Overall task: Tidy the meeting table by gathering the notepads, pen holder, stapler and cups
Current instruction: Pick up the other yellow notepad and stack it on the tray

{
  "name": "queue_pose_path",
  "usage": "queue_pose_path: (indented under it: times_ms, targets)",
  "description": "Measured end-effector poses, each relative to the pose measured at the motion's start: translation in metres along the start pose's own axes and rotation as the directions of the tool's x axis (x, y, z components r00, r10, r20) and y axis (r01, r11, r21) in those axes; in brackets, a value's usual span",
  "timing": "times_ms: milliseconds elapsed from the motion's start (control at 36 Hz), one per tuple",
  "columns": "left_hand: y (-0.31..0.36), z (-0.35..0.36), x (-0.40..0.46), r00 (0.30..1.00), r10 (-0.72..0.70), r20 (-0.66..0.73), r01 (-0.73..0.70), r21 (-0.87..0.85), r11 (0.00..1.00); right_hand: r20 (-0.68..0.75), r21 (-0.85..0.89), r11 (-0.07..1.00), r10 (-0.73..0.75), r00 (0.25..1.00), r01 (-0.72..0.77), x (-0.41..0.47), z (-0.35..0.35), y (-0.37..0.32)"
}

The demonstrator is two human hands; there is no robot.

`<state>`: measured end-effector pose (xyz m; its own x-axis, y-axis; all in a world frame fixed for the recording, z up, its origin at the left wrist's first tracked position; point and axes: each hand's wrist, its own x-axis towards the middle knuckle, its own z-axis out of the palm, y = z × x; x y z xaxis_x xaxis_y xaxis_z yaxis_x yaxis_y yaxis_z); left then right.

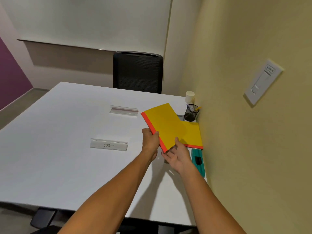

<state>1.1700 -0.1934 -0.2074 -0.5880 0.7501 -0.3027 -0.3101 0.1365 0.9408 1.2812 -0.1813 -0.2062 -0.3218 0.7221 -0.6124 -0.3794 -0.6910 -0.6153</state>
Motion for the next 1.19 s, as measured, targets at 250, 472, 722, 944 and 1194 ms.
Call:
queue_pose_path:
  times_ms: [250,472,722,944,1194]
  targets:
    - [-0.013,0.022,0.035,0.996,0.014,0.093,-0.006,-0.088,0.996,-0.234,-0.229,0.952,-0.255,0.938,0.201,0.063,-0.023,-0.055]
    - [-0.024,0.024,0.098,0.993,0.069,0.098,-0.093,0.269,0.959,-0.230,-0.540,0.796,-0.452,0.862,0.273,0.130,-0.052,-0.103]
    - [-0.069,0.065,0.140,0.996,-0.034,0.080,0.002,0.374,0.927,-0.294,-0.719,0.690,-0.414,0.861,0.086,0.178,-0.072,-0.127]
    - [-0.109,0.090,0.154,0.996,-0.086,0.027,0.067,0.421,0.905,-0.417,-0.607,0.794,-0.287,0.862,-0.030,0.209,-0.098,-0.107]
    - [-0.138,0.117,0.169,0.994,-0.108,0.020,0.085,0.480,0.873,-0.486,-0.556,0.831,-0.306,0.819,-0.019,0.220,-0.108,-0.092]
